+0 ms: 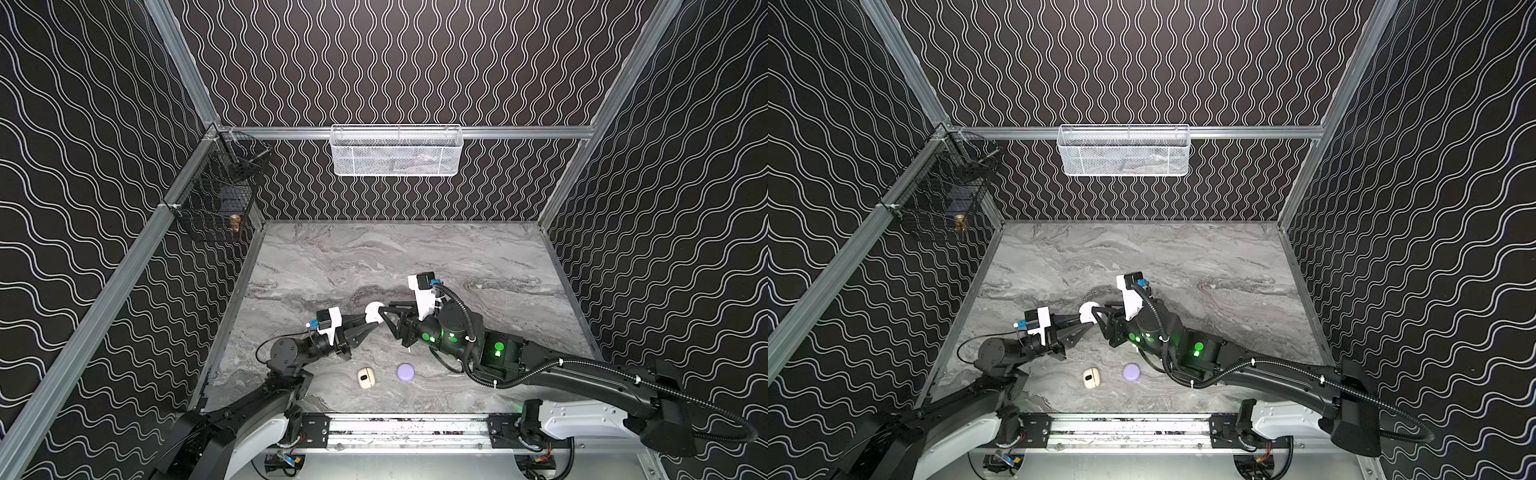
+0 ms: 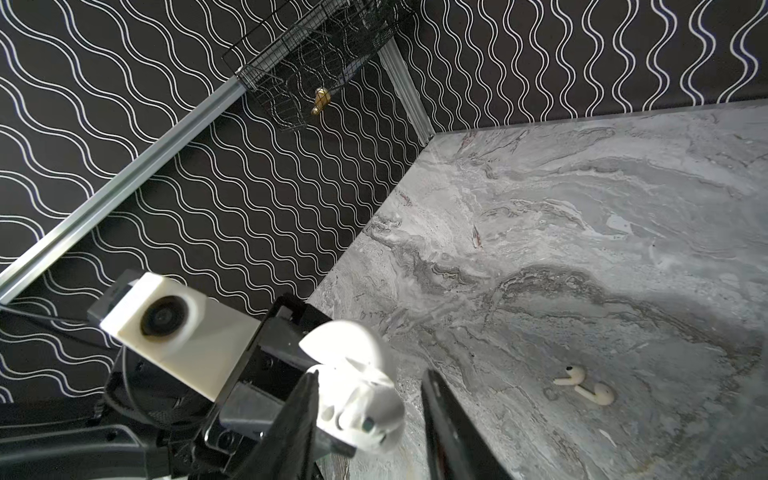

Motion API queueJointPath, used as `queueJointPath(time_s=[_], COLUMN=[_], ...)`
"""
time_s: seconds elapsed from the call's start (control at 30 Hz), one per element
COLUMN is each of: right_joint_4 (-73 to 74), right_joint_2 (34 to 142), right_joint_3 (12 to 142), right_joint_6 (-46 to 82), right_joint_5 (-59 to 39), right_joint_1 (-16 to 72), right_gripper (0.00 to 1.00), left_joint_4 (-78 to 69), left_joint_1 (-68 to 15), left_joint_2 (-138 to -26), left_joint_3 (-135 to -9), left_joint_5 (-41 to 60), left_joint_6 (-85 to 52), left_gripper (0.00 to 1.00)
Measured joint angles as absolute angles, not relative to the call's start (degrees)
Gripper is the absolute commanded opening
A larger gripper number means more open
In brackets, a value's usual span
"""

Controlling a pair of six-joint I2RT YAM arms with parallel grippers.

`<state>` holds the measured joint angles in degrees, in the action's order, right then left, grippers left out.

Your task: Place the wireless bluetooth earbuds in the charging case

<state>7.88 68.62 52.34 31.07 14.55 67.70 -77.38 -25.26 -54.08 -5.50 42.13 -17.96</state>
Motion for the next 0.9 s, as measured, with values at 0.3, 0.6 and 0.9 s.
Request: queueJointPath(time_s=[0.3, 0.6, 0.9], right_joint_4=[7.03, 6.90, 7.29], right_joint_2=[69.04, 69.91, 69.69], right_joint_3=[52.88, 53.39, 53.12], right_joint_6=[31.51, 31.46, 30.87], right_joint_5=[15.55, 15.73, 15.11], right_joint_1=[67.70, 67.70, 67.70], right_gripper=[0.34, 0.27, 0.18], left_joint_4=[-77.03, -77.06, -76.62], left_joint_1=[-25.26, -25.26, -25.26], left_joint_2=[-53.89, -54.22, -53.89], left_joint_3=[-5.52, -5.52, -5.54], left_joint_5=[42.15, 42.13, 42.17], left_joint_6=[-17.80, -17.80, -17.76], left_gripper=[0.00, 0.00, 0.00])
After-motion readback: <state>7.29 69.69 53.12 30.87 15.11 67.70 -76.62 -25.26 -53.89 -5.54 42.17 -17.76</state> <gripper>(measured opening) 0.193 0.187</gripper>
